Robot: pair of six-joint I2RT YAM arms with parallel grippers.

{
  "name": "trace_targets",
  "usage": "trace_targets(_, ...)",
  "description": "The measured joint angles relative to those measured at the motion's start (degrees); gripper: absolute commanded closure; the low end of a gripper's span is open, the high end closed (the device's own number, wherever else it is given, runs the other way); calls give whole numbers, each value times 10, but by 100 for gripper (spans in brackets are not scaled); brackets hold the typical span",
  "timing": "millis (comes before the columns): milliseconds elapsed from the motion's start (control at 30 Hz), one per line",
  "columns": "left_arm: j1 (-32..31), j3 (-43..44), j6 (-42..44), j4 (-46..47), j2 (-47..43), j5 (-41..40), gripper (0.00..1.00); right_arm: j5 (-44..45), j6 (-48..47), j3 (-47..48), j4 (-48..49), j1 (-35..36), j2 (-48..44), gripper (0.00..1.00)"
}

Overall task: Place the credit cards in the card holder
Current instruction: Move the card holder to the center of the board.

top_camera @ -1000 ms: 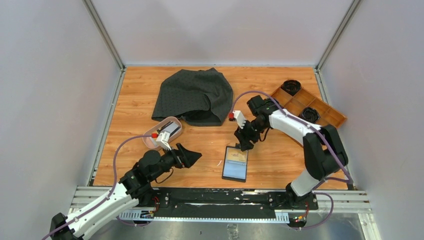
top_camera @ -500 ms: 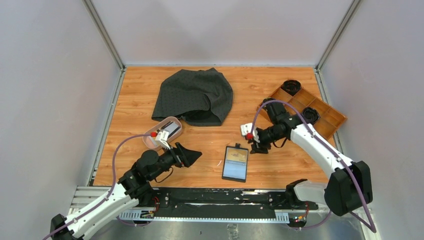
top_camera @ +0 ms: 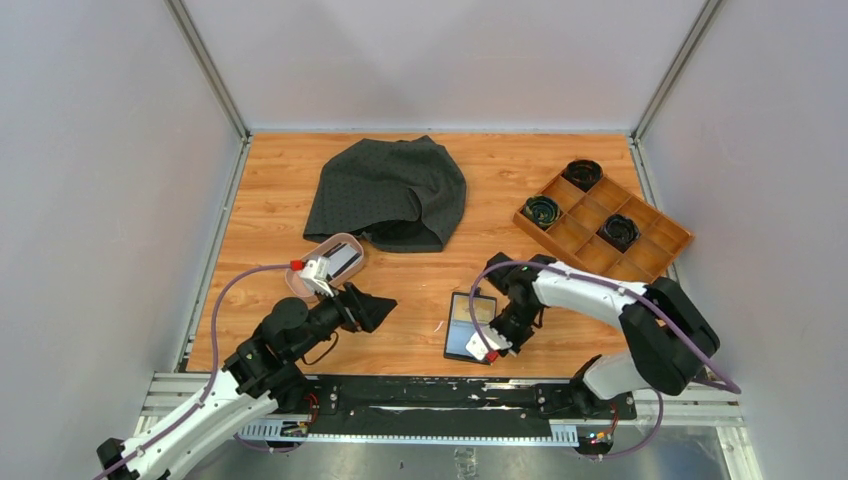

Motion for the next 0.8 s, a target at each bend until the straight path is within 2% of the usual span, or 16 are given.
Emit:
trace_targets(233,0,0,6,-29,-10,-6,5,33,48,-1,34,93,16,93)
trace_targets(433,0,30,10,-59,-3,-19,0,44,134,71,47,131,91,94)
trace_targets(633,0,160,9,-101,64,-46,0,69,250,152,114,136,153,87)
trace_targets(800,0,334,-12,-141,173,-51,0,49,262,148,108,132,119,76)
